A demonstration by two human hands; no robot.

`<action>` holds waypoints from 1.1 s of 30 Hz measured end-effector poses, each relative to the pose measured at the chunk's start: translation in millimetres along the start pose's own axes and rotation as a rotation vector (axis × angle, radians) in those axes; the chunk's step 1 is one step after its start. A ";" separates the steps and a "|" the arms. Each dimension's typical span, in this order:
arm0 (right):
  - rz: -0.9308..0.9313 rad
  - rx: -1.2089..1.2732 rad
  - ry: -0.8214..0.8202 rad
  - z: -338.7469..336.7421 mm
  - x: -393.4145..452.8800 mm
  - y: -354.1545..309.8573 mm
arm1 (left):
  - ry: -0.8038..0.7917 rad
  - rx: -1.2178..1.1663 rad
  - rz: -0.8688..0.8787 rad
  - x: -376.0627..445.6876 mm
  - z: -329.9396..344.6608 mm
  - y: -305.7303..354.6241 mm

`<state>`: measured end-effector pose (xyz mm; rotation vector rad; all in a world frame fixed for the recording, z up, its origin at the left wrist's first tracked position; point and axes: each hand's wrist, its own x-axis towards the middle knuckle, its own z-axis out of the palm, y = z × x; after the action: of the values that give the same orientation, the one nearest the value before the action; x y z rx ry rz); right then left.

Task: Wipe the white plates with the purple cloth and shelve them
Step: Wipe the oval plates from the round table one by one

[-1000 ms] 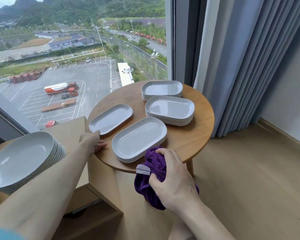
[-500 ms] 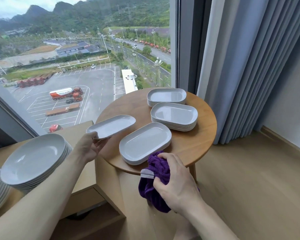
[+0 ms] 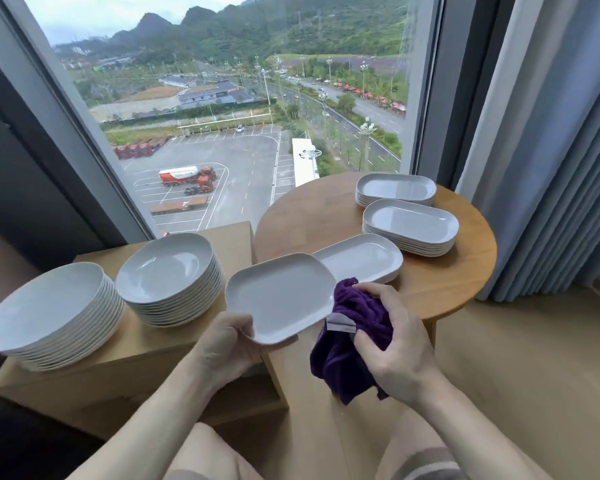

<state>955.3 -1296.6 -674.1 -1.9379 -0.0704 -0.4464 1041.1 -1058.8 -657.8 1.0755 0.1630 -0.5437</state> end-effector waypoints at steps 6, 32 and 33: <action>-0.013 -0.073 -0.074 23.1 -8.6 -3.7 | -0.150 0.078 -0.052 -50.6 5.7 -30.1; 0.053 -0.528 -0.190 42.8 -22.2 3.1 | -0.231 0.011 -0.114 -71.7 -28.9 -43.6; 0.068 -0.536 -0.153 39.6 -19.9 4.4 | -0.256 0.025 -0.120 -71.3 -29.0 -44.1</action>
<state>948.9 -1259.6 -698.0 -2.4923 0.0194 -0.2870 961.8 -1025.1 -679.1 1.0151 -0.0045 -0.7874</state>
